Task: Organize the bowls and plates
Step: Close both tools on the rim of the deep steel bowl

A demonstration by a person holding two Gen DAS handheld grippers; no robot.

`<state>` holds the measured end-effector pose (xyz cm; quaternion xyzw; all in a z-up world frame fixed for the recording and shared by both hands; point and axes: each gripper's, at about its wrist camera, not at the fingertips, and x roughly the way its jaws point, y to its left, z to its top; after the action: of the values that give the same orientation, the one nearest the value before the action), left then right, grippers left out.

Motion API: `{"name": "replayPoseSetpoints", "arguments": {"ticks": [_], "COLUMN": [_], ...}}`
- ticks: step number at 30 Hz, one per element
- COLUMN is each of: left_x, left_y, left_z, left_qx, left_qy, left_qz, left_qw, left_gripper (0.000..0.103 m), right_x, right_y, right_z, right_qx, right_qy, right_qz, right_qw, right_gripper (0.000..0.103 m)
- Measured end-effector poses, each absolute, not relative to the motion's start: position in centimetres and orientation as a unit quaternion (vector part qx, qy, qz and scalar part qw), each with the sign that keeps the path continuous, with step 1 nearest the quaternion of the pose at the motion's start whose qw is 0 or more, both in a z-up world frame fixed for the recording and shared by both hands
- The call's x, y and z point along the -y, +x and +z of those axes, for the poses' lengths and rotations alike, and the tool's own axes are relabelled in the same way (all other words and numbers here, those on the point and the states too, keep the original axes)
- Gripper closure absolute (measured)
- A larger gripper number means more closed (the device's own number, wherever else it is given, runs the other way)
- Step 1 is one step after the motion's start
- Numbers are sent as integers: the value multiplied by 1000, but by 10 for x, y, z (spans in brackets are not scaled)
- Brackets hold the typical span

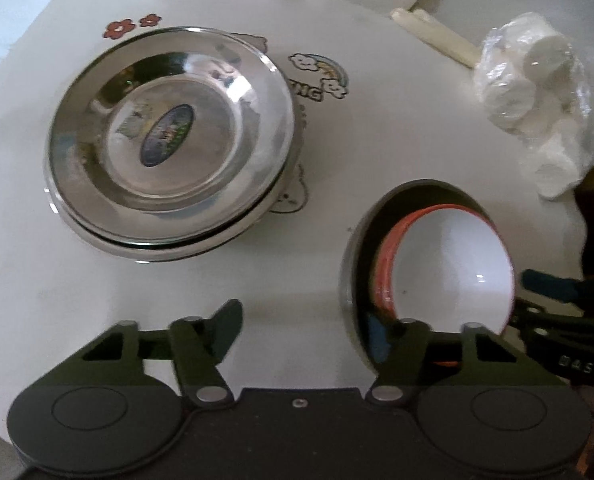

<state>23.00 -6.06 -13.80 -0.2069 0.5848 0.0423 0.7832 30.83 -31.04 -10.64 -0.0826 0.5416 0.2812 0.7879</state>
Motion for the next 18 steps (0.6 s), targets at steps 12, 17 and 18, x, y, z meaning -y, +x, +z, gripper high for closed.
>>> {"name": "replayPoseSetpoints", "arguments": {"ticks": [12,17,18], "left_x": [68,69,69], "left_y": [241,243,243], "left_z": [-134,-135,-135], "left_qx": [-583,-585,-585], "left_qy": [-207,-201,-201], "left_qz": [-22,-37,-39], "left_qw": [785,785,785], "left_gripper": [84,88,88], "right_x": [311,305,304], "right_y": [306,302,302], "right_z": [-105,-104,-103], "right_qx": [-564,-565,-565], "right_qy": [-27,-24,-24], "right_qz": [273,289,289], "right_qw": [779,772,772], "right_gripper": [53,75,76]}}
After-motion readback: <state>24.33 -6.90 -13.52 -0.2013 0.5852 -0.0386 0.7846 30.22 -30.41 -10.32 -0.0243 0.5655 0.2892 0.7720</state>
